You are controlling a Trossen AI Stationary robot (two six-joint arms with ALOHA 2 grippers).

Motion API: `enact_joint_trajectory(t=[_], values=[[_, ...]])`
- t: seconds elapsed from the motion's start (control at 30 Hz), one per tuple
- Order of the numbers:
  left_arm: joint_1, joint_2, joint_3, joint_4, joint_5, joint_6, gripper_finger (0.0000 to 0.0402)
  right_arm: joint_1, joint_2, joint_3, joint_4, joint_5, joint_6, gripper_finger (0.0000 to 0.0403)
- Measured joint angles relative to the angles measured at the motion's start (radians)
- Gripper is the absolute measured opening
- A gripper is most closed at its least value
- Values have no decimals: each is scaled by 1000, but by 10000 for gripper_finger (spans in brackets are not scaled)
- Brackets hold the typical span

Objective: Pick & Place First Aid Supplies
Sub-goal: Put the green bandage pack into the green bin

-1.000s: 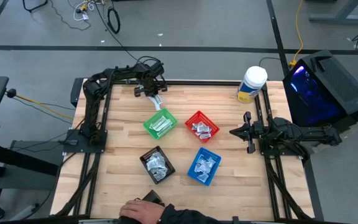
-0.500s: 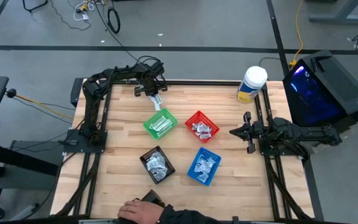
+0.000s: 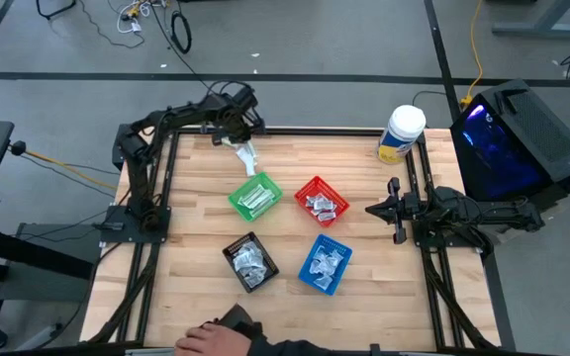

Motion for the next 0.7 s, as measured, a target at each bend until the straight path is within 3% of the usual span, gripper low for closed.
enact_joint_trajectory(t=[0.7], values=[[-191, -255, 0, -46, 4, 212, 3, 0, 0, 0, 0, 0, 0, 13]])
